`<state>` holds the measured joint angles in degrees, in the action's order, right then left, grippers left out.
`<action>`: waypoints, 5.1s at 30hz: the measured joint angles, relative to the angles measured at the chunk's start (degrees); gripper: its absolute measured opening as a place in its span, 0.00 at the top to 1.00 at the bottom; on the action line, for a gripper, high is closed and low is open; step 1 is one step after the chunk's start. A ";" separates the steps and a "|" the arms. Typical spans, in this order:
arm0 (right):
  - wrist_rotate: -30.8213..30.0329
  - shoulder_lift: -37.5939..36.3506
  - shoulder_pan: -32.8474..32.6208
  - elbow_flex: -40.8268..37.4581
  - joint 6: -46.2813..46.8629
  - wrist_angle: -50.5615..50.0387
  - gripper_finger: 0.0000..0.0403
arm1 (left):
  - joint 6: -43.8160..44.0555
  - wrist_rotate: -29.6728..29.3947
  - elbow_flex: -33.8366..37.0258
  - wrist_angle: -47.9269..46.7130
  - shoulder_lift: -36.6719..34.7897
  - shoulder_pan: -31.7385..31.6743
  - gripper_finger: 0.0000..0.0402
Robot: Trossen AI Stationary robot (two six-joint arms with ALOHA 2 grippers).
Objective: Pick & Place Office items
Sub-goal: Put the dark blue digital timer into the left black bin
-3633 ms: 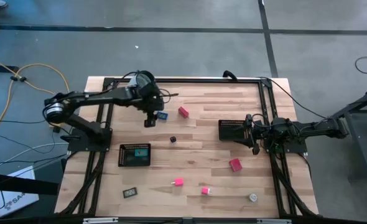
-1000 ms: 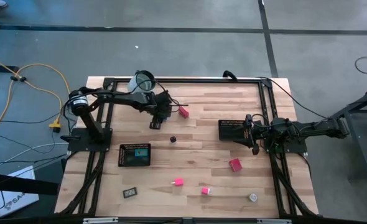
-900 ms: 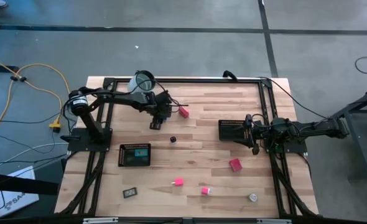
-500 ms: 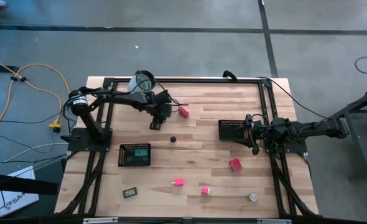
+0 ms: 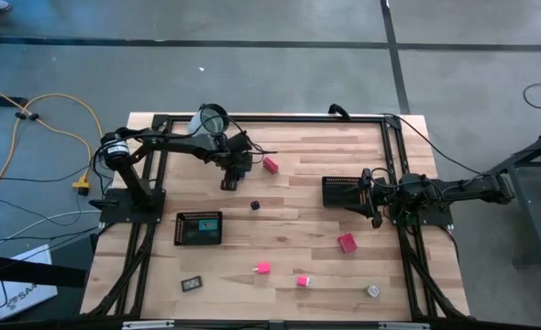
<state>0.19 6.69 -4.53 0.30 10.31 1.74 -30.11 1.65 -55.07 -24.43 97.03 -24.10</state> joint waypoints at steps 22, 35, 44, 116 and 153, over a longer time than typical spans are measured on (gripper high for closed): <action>0.00 0.00 0.00 0.00 -0.02 0.00 0.45 | 0.13 -0.04 0.00 0.04 -0.02 0.00 0.61; 0.00 -0.01 0.00 0.00 -0.02 0.00 0.45 | 0.11 -0.24 -2.07 -2.59 -0.17 0.02 0.62; 0.00 -0.01 0.01 0.00 -0.01 0.00 0.45 | 2.76 -0.22 -7.09 -12.26 -0.20 0.87 0.62; 0.01 0.01 0.01 0.01 -0.02 0.00 0.45 | 67.69 -20.48 6.56 -22.30 -19.11 55.74 0.62; 0.00 0.01 0.01 -0.01 0.00 -0.02 0.45 | 67.47 -15.28 14.69 -9.03 -18.34 54.53 0.62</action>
<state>0.19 6.70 -4.52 0.30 10.31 1.72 37.37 -13.63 -40.38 -33.46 78.70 30.44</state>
